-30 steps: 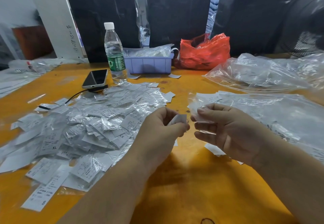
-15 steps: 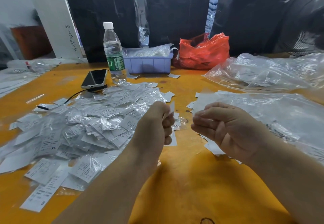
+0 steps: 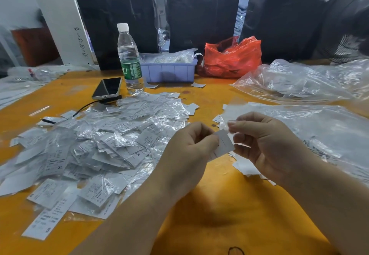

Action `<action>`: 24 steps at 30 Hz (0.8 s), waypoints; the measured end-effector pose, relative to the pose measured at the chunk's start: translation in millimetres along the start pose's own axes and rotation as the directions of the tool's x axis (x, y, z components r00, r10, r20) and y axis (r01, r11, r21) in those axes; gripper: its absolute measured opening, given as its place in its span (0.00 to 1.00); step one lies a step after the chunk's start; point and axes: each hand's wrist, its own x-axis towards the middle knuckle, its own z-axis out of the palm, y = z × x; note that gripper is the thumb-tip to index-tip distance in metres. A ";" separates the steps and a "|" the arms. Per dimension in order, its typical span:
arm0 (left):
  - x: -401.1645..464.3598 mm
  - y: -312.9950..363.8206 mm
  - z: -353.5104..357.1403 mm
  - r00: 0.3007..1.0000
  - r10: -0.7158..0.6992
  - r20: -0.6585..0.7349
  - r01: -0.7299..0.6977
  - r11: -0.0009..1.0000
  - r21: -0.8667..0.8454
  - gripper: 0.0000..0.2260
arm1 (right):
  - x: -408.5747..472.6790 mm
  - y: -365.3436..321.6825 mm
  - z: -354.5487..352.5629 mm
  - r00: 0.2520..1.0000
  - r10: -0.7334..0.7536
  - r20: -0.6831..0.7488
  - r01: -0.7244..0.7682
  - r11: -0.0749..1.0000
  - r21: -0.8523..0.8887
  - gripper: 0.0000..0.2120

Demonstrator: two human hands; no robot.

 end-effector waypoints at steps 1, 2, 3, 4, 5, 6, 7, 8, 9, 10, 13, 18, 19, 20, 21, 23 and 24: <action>-1.0 0.4 0.0 1.000 0.009 0.012 -0.009 1.000 -0.010 0.07 | 0.5 0.2 -0.2 1.000 -0.017 -0.013 0.017 1.000 -0.006 0.11; -1.6 1.4 0.8 0.999 0.017 0.027 -0.016 1.000 -0.025 0.06 | 0.7 0.2 -0.2 0.999 -0.032 -0.022 0.031 0.999 -0.011 0.11; -2.0 2.2 1.7 0.999 0.017 0.042 -0.016 0.999 -0.037 0.07 | 0.9 0.3 -0.3 0.999 -0.046 -0.028 0.045 0.999 -0.015 0.11; -2.1 2.5 2.5 0.999 0.014 0.052 -0.011 0.999 -0.047 0.07 | 1.0 0.3 -0.1 0.998 -0.058 -0.031 0.057 0.998 -0.022 0.12; -1.9 2.2 3.0 0.998 0.012 0.059 -0.008 0.998 -0.055 0.07 | 1.0 0.5 -0.1 0.997 -0.067 -0.029 0.066 0.997 -0.027 0.12; -1.6 1.9 3.3 0.998 0.011 0.062 -0.007 0.998 -0.059 0.07 | 0.8 0.6 0.0 0.997 -0.073 -0.024 0.072 0.997 -0.034 0.13; -1.5 1.8 3.3 0.998 0.009 0.061 -0.005 0.998 -0.059 0.07 | 0.5 0.6 0.3 0.997 -0.078 -0.018 0.077 0.996 -0.042 0.13; -1.4 1.4 2.9 0.998 0.008 0.056 -0.005 0.998 -0.058 0.07 | 0.1 0.8 0.5 0.996 -0.083 -0.013 0.082 0.995 -0.052 0.13; -1.3 1.2 2.3 0.999 0.008 0.049 -0.005 0.999 -0.054 0.08 | -0.2 0.9 0.8 0.996 -0.087 -0.008 0.086 0.994 -0.059 0.13; -1.3 1.2 1.7 0.999 0.009 0.042 -0.007 0.999 -0.047 0.08 | -0.7 1.1 1.0 0.996 -0.091 -0.005 0.090 0.994 -0.065 0.13; -1.4 1.7 1.0 0.999 0.013 0.030 -0.012 0.999 -0.040 0.08 | -1.4 1.3 2.1 0.994 -0.109 -0.007 0.108 0.990 -0.090 0.14; -0.6 -0.6 0.7 0.999 0.013 0.044 -0.011 0.999 -0.032 0.08 | -1.4 2.1 1.1 0.987 -0.149 -0.056 0.141 0.980 -0.138 0.15; -0.6 -0.8 0.8 0.999 0.009 0.052 -0.007 0.999 -0.033 0.08 | -1.1 2.4 0.7 0.986 -0.154 -0.068 0.144 0.980 -0.140 0.15; -0.7 -0.6 1.1 0.998 0.007 0.059 -0.005 0.999 -0.034 0.08 | -0.8 2.7 0.4 0.985 -0.157 -0.077 0.145 0.979 -0.141 0.15; -0.9 -0.4 1.5 0.998 0.008 0.062 -0.006 0.999 -0.033 0.08 | -0.4 3.2 0.0 0.984 -0.161 -0.083 0.148 0.978 -0.145 0.14; -1.0 0.3 2.3 0.998 0.014 0.066 -0.012 0.999 -0.033 0.07 | 0.6 4.8 -0.8 0.981 -0.171 -0.093 0.155 0.975 -0.161 0.13; -1.3 0.7 2.4 0.997 0.016 0.070 -0.013 0.999 -0.036 0.06 | 1.1 5.6 -1.3 0.979 -0.179 -0.099 0.160 0.971 -0.175 0.13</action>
